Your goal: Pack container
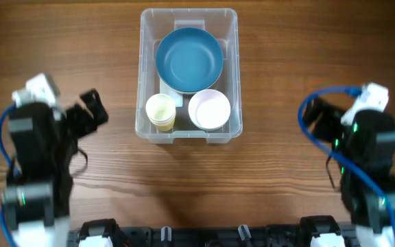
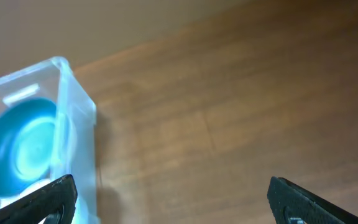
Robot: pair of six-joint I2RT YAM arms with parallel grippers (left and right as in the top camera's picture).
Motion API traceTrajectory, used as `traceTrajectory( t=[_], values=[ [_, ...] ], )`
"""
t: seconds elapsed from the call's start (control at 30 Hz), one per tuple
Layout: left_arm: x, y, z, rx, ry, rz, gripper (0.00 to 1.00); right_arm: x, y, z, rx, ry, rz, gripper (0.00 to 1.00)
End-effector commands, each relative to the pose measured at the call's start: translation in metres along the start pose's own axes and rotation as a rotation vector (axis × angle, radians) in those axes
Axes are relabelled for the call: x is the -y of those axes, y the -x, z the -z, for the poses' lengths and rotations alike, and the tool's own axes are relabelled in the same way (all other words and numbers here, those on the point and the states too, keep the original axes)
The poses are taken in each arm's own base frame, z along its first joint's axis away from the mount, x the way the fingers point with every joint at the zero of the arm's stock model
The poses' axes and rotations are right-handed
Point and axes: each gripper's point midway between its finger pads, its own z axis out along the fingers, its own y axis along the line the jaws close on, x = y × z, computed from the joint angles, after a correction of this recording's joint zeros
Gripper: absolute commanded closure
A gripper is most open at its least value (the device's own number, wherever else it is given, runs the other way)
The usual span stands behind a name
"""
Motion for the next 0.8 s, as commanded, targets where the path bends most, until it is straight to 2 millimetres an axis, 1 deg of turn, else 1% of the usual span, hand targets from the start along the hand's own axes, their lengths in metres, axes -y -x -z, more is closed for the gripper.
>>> traceTrajectory(
  t=[0.0,0.07,0.1,0.13,0.23,0.53,0.63,0.73,0.77],
  values=[
    [-0.008,-0.035,0.027,0.075,-0.068,0.009,0.00,0.017,-0.028,0.014,0.050,-0.004,-0.040,0.00],
    [-0.014,-0.052,0.033,0.101,-0.083,0.056,0.00,0.020,-0.032,0.024,0.087,0.011,-0.046,0.00],
    [-0.016,-0.056,0.036,0.110,-0.086,0.055,0.00,0.022,-0.032,0.031,0.104,0.016,-0.047,0.00],
    [-0.018,-0.060,0.037,0.107,-0.085,0.055,0.00,0.022,-0.032,0.033,0.106,0.018,-0.049,0.00],
    [-0.018,-0.062,0.037,0.097,-0.081,0.056,0.00,0.022,-0.038,0.032,0.082,0.020,-0.047,0.00],
    [-0.021,-0.069,0.036,0.067,-0.068,0.056,0.00,0.022,-0.039,0.032,0.077,0.018,-0.045,0.00],
    [-0.025,-0.077,0.035,0.036,-0.054,0.057,0.00,0.029,-0.044,0.031,0.060,-0.017,-0.039,0.00],
    [-0.029,-0.088,0.035,-0.007,-0.036,0.058,0.00,0.021,-0.045,0.031,0.055,0.026,-0.029,0.00],
    [-0.030,-0.090,0.035,-0.017,-0.031,0.059,0.00,0.018,-0.044,0.031,0.065,0.050,0.006,0.00]
  ],
)
